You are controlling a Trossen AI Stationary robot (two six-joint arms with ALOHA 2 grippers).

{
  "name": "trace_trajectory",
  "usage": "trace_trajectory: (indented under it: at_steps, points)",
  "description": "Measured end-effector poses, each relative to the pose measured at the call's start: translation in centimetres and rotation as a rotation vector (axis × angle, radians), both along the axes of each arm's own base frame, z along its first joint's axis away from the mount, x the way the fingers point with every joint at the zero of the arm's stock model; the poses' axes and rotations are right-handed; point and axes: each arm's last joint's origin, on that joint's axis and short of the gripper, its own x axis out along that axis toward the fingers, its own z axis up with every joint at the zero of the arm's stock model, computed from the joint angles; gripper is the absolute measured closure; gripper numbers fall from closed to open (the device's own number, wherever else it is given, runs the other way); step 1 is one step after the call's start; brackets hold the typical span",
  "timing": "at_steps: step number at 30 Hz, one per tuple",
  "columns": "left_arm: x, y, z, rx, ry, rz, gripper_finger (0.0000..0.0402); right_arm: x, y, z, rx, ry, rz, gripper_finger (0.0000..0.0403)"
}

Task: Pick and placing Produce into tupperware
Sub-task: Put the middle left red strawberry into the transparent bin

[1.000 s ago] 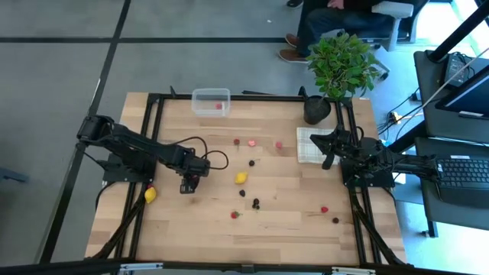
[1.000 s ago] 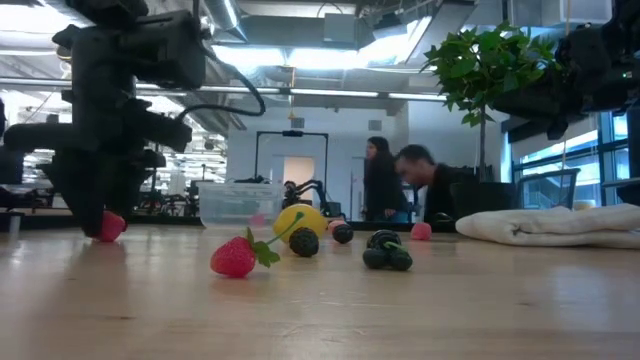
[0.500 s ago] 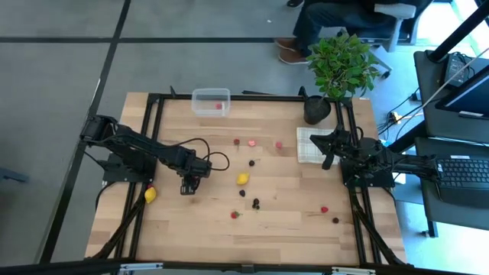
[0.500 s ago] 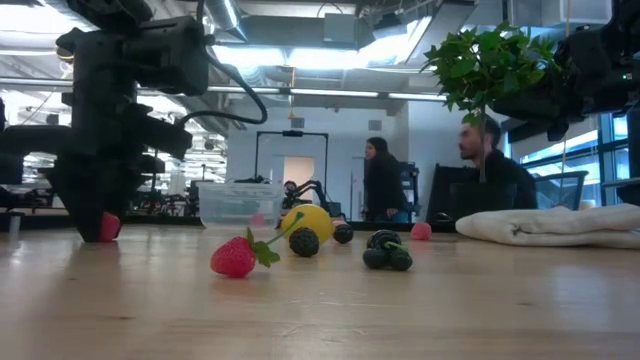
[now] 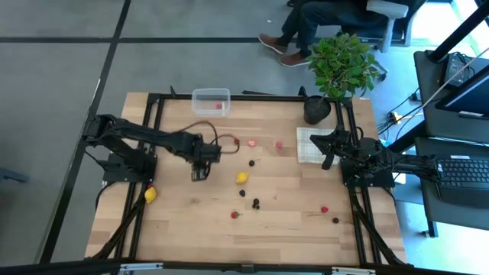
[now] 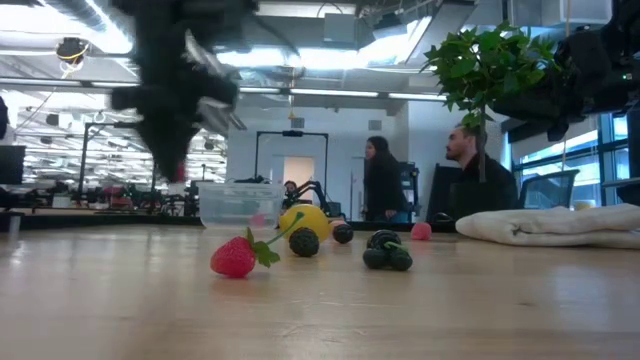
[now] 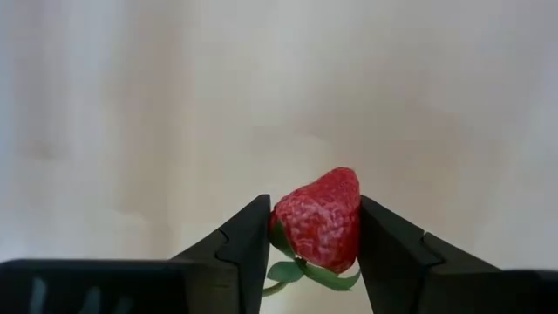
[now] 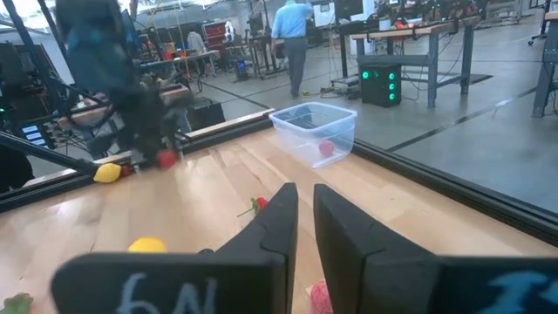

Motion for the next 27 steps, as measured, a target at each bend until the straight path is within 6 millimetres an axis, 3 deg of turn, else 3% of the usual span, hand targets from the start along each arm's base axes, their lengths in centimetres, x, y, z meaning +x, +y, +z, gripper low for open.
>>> trace_trajectory:
  at_steps: [8, 14, 20, 27]
  points:
    - [1.9, 6.9, 7.6, 0.261, -0.157, 0.133, 0.0265, 0.0, 0.0, 0.1, -0.021, 0.001, 0.0, 0.0358]
    - [0.0, 13.7, 11.5, 0.3, -0.272, 0.401, 0.0266, 0.0, 0.0, 0.1, -0.021, 0.0, 0.0, 0.0358]
    - [-2.6, 19.0, 11.1, 0.216, -0.326, 0.605, 0.0268, 0.0, 0.0, 0.1, -0.023, 0.001, 0.0, 0.0358]
    - [-0.5, 22.9, 6.5, 0.153, -0.282, 0.61, 0.0264, 0.0, 0.0, 0.1, -0.025, 0.002, -0.001, 0.0358]
